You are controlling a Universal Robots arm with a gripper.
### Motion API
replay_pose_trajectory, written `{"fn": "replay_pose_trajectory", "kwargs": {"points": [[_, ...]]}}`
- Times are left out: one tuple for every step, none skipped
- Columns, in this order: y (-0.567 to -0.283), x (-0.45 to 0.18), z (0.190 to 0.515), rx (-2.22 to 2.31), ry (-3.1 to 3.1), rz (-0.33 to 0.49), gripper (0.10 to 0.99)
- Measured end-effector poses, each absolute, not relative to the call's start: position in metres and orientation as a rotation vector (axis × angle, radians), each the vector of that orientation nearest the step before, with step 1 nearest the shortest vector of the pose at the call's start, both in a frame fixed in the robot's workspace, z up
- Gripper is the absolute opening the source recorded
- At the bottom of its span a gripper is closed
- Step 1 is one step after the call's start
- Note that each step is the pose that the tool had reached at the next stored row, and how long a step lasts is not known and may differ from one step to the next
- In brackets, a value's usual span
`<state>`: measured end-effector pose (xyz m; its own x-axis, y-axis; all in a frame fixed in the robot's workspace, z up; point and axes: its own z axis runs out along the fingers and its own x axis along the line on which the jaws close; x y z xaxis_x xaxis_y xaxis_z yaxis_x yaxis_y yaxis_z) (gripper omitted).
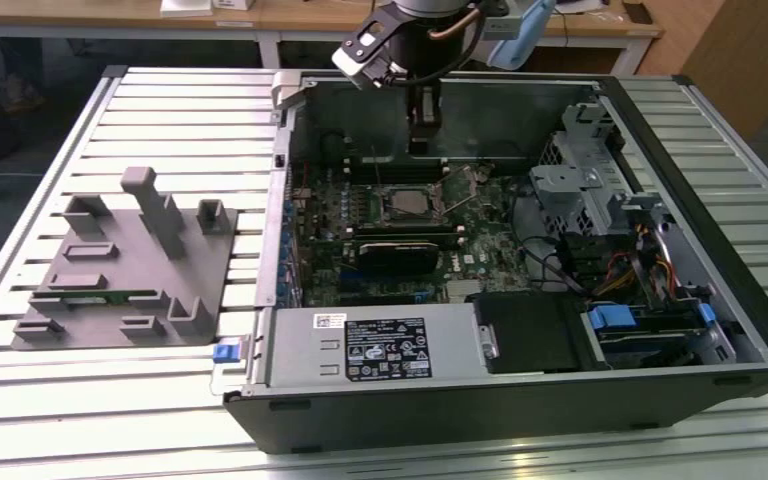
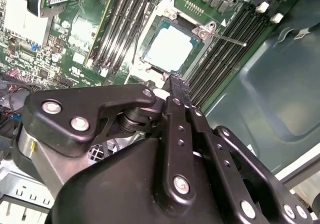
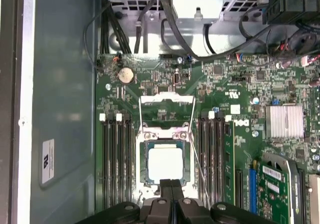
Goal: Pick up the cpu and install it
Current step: 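Close the cpu cover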
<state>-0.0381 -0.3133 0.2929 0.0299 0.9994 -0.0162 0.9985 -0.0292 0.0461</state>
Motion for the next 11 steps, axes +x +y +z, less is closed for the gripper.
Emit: {"fn": "replay_pose_trajectory", "kwargs": {"points": [[-0.313, -0.037, 0.293, 2.222, 2.157, 0.032, 0.106], [-0.313, -0.036, 0.293, 2.222, 2.157, 0.032, 0.106], [-0.313, -0.034, 0.293, 2.222, 2.157, 0.032, 0.106], [-0.313, -0.033, 0.293, 2.222, 2.157, 0.032, 0.106], [-0.313, -0.031, 0.293, 2.222, 2.157, 0.032, 0.106], [-0.313, -0.030, 0.293, 2.222, 2.157, 0.032, 0.106], [-0.313, -0.029, 0.293, 2.222, 2.157, 0.032, 0.106], [-0.313, -0.027, 0.293, 2.222, 2.157, 0.032, 0.106], [-0.313, -0.026, 0.293, 2.222, 2.157, 0.032, 0.106], [-0.313, -0.025, 0.293, 2.222, 2.157, 0.032, 0.106], [-0.313, -0.024, 0.293, 2.222, 2.157, 0.032, 0.106]]}}
